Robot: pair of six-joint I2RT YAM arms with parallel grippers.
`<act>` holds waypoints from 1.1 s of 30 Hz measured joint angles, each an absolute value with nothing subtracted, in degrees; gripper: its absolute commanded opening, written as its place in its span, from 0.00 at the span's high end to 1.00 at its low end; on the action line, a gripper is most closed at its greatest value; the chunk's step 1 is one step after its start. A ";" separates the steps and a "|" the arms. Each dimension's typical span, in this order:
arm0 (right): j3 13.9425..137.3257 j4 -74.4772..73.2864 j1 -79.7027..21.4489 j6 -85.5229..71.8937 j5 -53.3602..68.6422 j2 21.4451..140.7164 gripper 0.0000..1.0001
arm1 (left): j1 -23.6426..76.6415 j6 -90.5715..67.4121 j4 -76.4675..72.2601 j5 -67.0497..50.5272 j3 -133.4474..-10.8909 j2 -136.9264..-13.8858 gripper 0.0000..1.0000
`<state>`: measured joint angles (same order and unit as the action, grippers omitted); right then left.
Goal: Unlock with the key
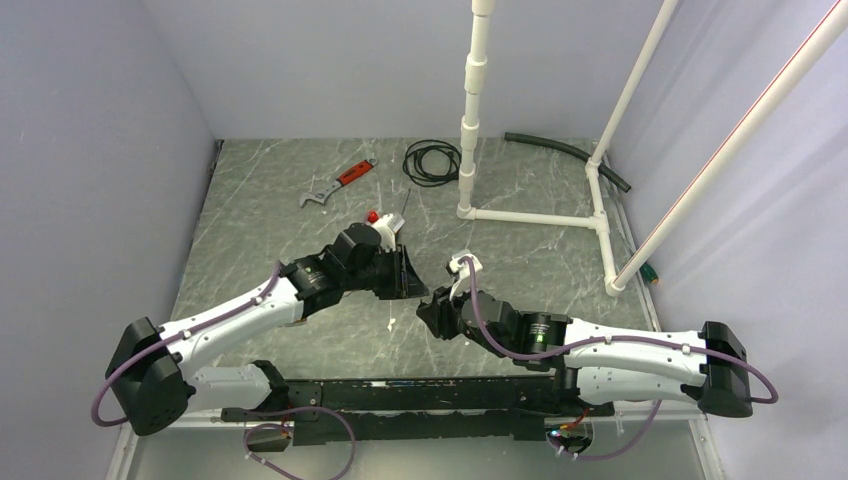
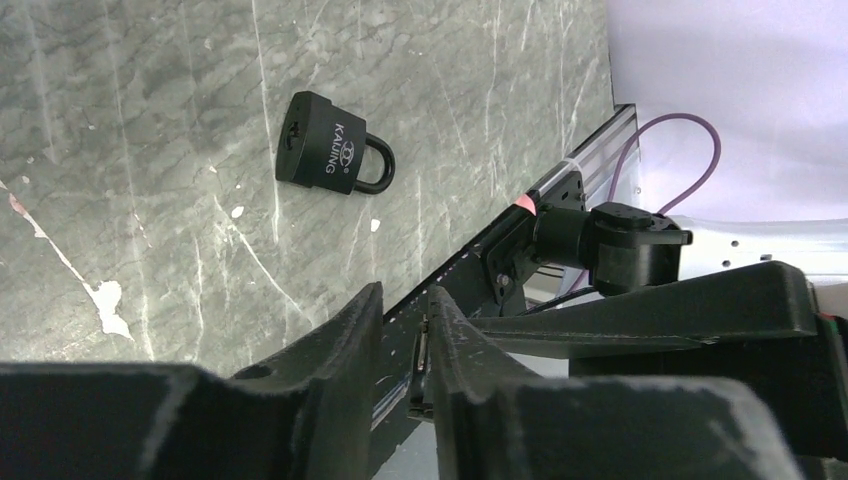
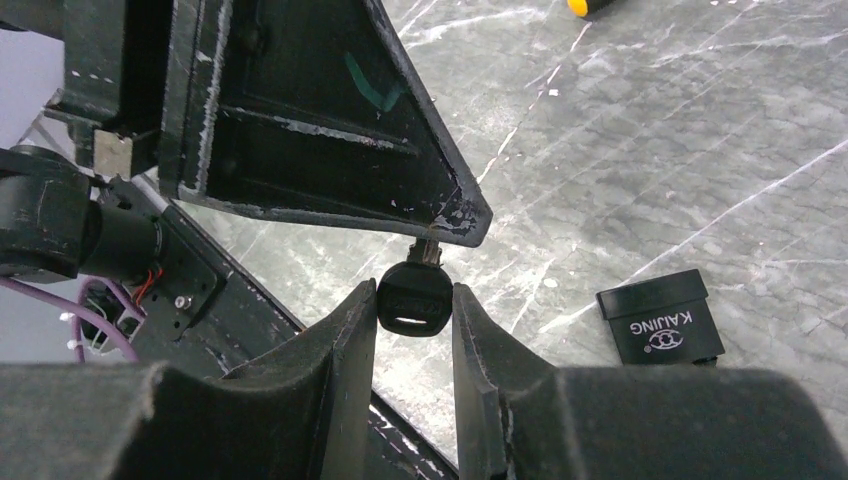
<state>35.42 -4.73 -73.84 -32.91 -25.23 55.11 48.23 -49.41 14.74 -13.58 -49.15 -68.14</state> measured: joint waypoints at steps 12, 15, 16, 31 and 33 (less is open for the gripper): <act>35.42 -4.62 -73.80 -33.36 -25.26 55.05 0.01 | 48.73 -51.81 11.73 -13.47 -47.86 -68.20 1.00; 35.42 -5.08 -73.80 -33.45 -25.74 54.28 0.00 | 48.73 -52.03 11.42 -12.82 -47.03 -67.85 1.00; 35.42 -5.28 -73.80 -33.69 -26.06 53.82 0.00 | 48.73 -52.05 11.42 -12.34 -46.68 -67.53 1.00; 23.99 6.39 -72.79 -31.18 -17.76 31.73 0.00 | 48.73 -50.72 3.68 -12.75 -40.56 -52.97 1.00; 22.90 8.97 -71.92 -31.48 -14.28 30.65 0.01 | 48.73 -50.63 2.09 -13.43 -39.40 -51.70 1.00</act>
